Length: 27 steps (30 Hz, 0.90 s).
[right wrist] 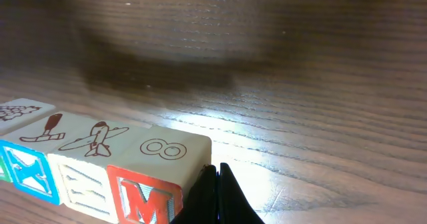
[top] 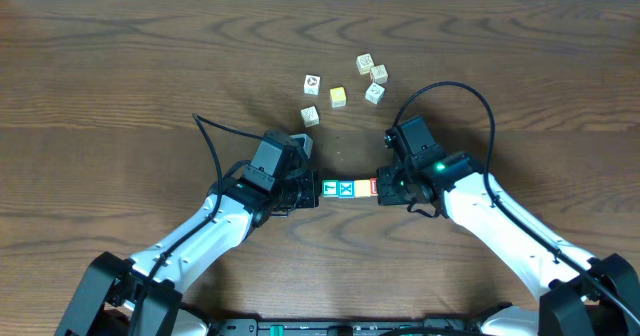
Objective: Lift 4 blocks
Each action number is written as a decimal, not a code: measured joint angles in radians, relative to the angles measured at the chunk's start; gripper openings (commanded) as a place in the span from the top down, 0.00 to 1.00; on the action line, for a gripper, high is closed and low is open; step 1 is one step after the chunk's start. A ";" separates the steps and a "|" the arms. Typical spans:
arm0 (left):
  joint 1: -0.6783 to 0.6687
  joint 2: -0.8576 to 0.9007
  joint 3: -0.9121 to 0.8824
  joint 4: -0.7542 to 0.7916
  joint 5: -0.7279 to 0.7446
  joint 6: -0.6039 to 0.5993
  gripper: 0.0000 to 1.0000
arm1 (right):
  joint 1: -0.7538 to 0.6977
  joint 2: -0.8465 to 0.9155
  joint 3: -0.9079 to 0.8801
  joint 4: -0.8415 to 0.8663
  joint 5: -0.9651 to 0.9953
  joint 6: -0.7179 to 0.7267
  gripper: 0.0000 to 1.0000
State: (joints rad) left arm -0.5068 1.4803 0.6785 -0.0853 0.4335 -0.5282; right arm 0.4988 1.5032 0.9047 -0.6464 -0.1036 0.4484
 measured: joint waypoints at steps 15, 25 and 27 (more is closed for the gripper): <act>0.000 0.000 0.000 0.000 -0.002 -0.001 0.93 | 0.000 -0.001 0.003 0.000 0.000 0.000 0.99; 0.000 -0.024 0.000 0.000 -0.003 -0.009 0.93 | 0.000 -0.001 0.003 -0.002 0.004 0.000 0.99; 0.000 -0.040 0.000 0.000 -0.003 -0.011 0.93 | 0.000 -0.001 0.003 -0.004 0.008 0.000 0.99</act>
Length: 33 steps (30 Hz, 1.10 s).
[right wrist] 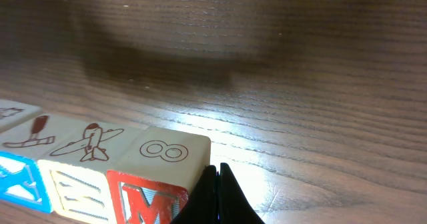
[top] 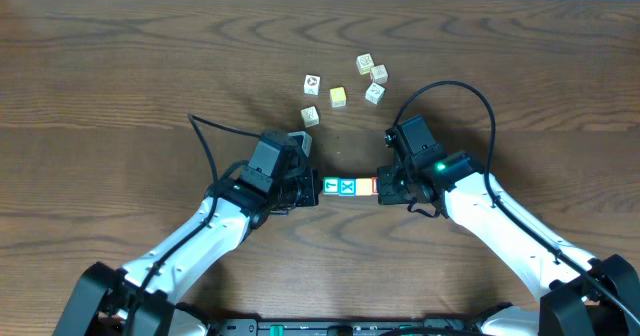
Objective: Lift 4 blocks
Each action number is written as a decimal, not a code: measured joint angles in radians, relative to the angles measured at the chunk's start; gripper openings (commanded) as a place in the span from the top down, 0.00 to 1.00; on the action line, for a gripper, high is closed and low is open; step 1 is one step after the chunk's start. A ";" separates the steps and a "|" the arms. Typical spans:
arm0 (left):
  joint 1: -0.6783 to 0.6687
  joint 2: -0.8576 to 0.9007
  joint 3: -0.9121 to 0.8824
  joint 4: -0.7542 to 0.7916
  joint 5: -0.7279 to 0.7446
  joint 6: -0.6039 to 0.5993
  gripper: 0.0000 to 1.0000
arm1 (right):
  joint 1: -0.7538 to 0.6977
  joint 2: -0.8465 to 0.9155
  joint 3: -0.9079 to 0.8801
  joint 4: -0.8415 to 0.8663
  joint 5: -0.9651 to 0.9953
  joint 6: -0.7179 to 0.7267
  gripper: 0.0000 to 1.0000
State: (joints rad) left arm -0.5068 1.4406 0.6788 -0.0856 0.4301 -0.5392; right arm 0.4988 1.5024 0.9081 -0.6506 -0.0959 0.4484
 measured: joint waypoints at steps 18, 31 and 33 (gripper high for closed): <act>0.000 -0.011 0.000 -0.004 -0.003 -0.004 0.93 | 0.000 0.000 0.002 0.000 -0.001 0.000 0.99; 0.000 -0.011 0.000 0.000 -0.004 -0.004 0.93 | 0.000 -0.014 0.014 -0.022 0.000 0.000 0.99; 0.000 -0.012 0.000 0.000 -0.004 -0.004 0.93 | 0.000 -0.019 0.023 -0.029 0.000 0.000 0.99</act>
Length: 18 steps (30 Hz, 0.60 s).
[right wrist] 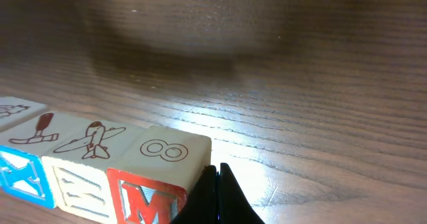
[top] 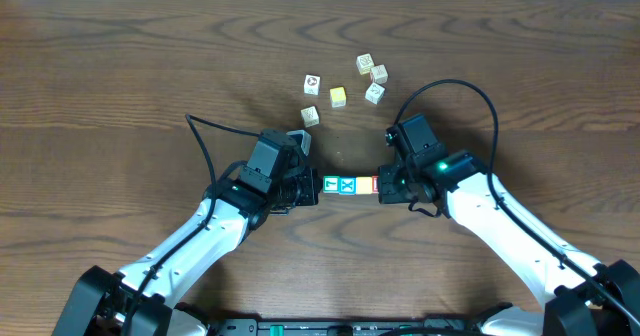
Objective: Lift 4 blocks
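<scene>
A row of several wooden blocks (top: 350, 186) lies end to end between my two grippers at the table's middle. My right gripper (top: 381, 188) is shut, and its closed tips (right wrist: 216, 167) press against the end block (right wrist: 167, 164), which shows an 8 on top and a red M in front. An airplane block (right wrist: 90, 144) comes after it in the row. My left gripper (top: 316, 189) is against the row's other end; whether it is open or shut cannot be made out. I cannot tell if the row is off the table.
Several loose blocks lie farther back on the wooden table (top: 120, 76): one yellow (top: 338, 97), one beside the left arm (top: 310, 116), others around (top: 374, 76). Each arm's cable loops above it.
The row of blocks and both gripper tips stand slightly farther back in the overhead view. In the right wrist view the row's far end sits higher again. Both grippers remain against the row's ends.
The row was pinched between the two grippers from the oldest moment. Then its left end had moved a little right and dipped in the wrist view. Now the row stands level and a little farther back, still squeezed from both ends.
</scene>
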Each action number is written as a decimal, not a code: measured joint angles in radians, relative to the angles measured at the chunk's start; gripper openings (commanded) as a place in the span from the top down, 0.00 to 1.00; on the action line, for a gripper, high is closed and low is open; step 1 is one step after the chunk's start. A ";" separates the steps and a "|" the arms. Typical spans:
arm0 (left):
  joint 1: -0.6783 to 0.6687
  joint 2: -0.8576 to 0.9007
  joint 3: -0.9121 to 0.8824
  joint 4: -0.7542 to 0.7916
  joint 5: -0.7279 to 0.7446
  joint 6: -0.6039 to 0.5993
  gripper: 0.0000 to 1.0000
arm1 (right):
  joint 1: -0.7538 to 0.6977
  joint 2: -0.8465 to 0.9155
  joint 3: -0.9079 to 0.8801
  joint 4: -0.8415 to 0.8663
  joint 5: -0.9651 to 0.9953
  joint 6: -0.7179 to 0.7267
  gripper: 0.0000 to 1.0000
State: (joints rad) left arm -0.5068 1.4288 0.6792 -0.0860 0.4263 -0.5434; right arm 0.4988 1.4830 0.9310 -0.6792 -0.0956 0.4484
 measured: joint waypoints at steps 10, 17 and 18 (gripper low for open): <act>0.000 0.000 0.000 0.000 -0.015 0.000 0.93 | 0.000 -0.022 0.020 -0.003 0.000 -0.001 0.99; 0.000 0.000 0.000 0.000 -0.015 0.000 0.93 | 0.000 -0.022 0.022 -0.004 0.000 -0.001 0.99; 0.000 0.000 0.000 0.000 -0.015 0.000 0.93 | 0.000 -0.022 0.022 -0.004 0.000 -0.001 0.99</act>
